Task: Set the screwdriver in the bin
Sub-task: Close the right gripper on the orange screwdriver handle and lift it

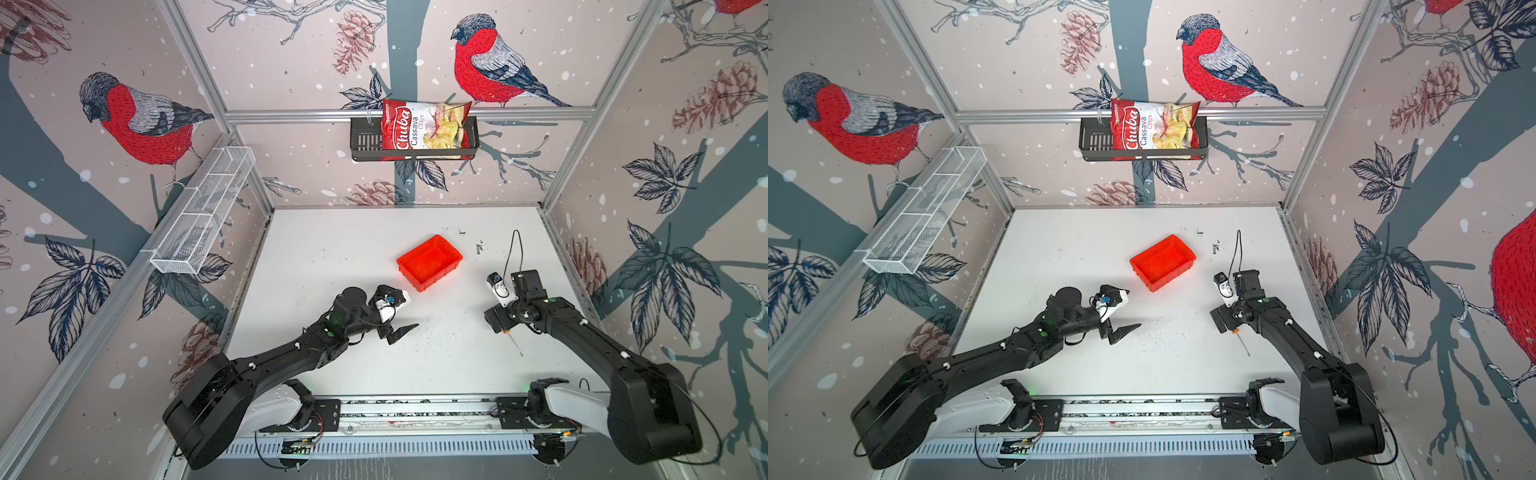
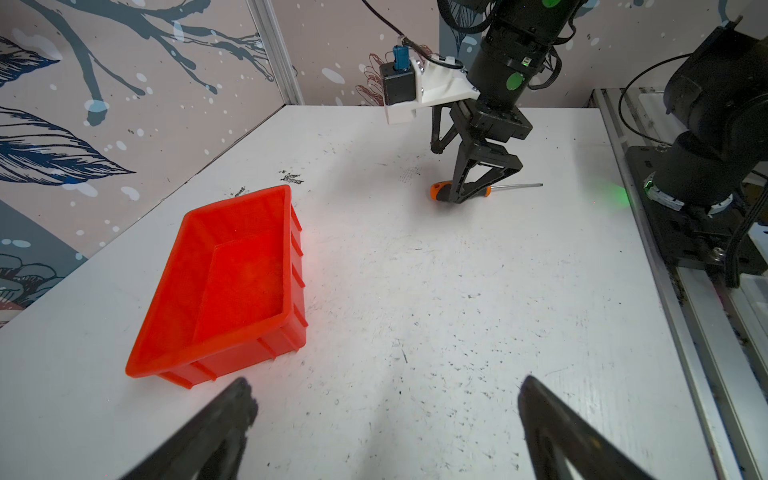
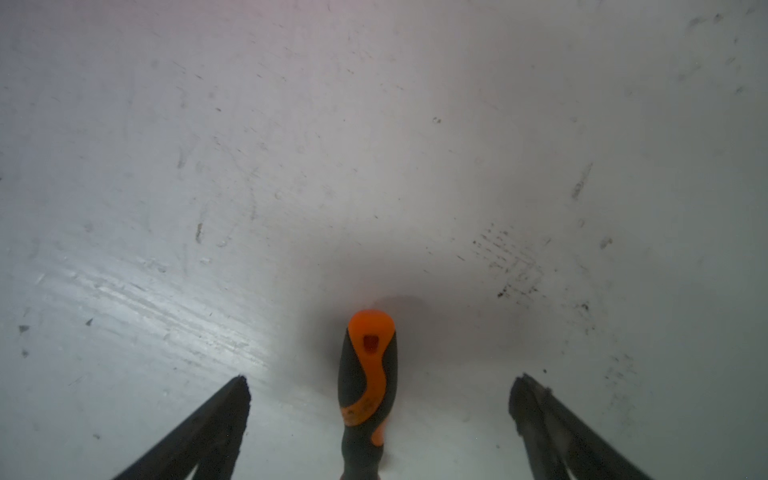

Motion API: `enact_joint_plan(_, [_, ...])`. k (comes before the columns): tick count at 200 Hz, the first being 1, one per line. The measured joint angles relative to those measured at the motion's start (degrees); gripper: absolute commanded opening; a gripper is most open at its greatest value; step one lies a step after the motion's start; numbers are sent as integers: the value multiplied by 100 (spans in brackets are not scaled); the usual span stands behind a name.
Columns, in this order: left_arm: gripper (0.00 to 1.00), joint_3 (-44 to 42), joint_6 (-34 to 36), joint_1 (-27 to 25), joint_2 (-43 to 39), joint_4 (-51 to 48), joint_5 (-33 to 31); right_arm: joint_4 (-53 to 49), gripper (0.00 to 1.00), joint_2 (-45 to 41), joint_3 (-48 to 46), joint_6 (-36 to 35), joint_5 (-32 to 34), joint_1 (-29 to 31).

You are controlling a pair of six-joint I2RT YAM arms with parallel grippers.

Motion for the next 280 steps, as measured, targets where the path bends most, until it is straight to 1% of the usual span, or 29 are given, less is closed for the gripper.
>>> enact_joint_plan(36, [98,0,11,0,55,-9,-2,-20,99,393,116,129,188,17])
enact_joint_plan(50, [98,0,31,0,81,-9,0,-46,94,595,179,129,219,17])
enact_joint_plan(74, [98,0,44,0,94,-9,0,-109,92,802,295,131,214,22])
enact_joint_plan(97, [98,-17,46,0,61,-9,-2,-160,86,975,337,131,192,24])
enact_joint_plan(133, [98,-85,46,0,-20,-52,-7,-227,74,1204,439,129,52,55])
enact_joint_plan(155, [98,-142,46,0,-33,-52,-20,-269,62,1314,518,127,-61,63])
enact_joint_plan(176, [98,-184,44,0,-28,-52,-22,-308,40,1403,590,125,-153,85])
enact_joint_plan(184, [98,-188,44,0,-26,-52,-22,-317,35,1427,612,122,-170,90])
enact_joint_plan(191, [98,-190,44,0,-26,-52,-22,-319,33,1440,627,122,-173,92])
enact_joint_plan(215, [98,-201,44,0,-26,-50,-28,-352,31,1495,678,125,-192,92])
enact_joint_plan(232, [98,-210,44,0,-26,-48,-57,-398,22,1526,726,125,-190,94])
enact_joint_plan(240, [98,-216,44,0,-26,-48,-68,-424,19,1532,748,129,-192,96])
enact_joint_plan(280, [98,-251,46,0,-55,-50,-133,-461,15,1523,844,149,-197,114])
